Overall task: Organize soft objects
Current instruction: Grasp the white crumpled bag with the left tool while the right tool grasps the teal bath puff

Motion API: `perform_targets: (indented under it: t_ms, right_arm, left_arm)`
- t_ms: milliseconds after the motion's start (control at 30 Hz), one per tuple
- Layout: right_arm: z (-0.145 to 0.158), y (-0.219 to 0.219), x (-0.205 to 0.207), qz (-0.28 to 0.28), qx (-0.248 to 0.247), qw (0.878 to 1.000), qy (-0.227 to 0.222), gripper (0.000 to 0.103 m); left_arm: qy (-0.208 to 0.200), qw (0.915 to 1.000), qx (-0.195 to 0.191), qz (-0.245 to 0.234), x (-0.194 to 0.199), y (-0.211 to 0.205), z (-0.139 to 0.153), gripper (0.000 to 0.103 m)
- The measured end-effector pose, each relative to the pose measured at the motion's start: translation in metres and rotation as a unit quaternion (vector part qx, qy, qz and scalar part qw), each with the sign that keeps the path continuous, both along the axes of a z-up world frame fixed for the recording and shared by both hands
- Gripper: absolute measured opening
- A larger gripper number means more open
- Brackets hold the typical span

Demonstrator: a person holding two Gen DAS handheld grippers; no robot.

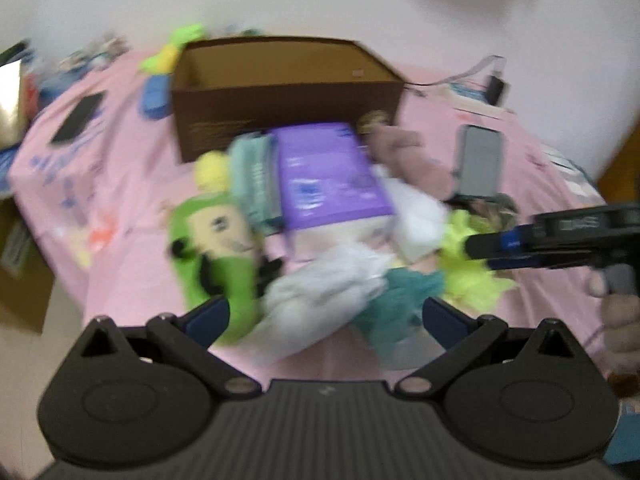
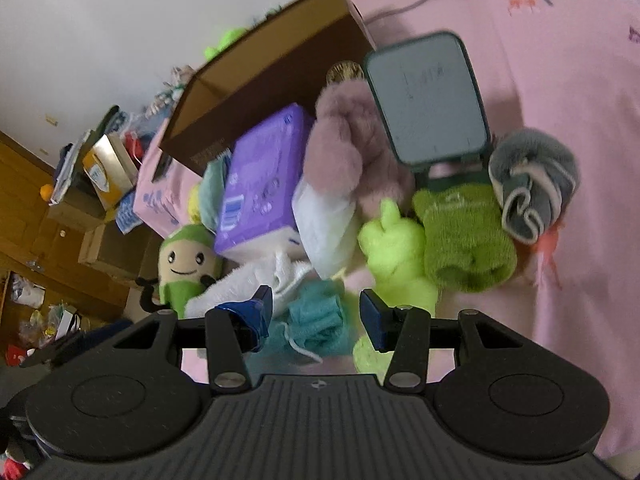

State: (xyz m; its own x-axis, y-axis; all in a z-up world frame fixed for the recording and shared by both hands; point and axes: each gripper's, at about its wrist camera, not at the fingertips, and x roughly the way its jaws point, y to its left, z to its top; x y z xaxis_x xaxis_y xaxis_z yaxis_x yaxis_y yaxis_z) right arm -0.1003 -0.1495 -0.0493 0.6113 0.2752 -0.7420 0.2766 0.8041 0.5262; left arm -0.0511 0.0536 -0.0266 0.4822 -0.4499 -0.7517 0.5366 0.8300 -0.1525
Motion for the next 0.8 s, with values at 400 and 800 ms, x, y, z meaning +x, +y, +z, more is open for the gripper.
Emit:
perform_targets:
  t_ms: [400,800]
  right_arm:
    - [-0.009,-0.012,0.004,-0.007,0.035,0.999,0.03,0.032]
    - [-0.015,-0.015,0.007,0.001,0.063,0.997,0.038,0.032]
  left_arm:
    - [-0.039,0.9987,0.008,-0.032,0.015,0.0,0.0,0.102]
    - [-0.073,0.9914,0.01,-0.108,0.015,-0.029,-0.016,0.101]
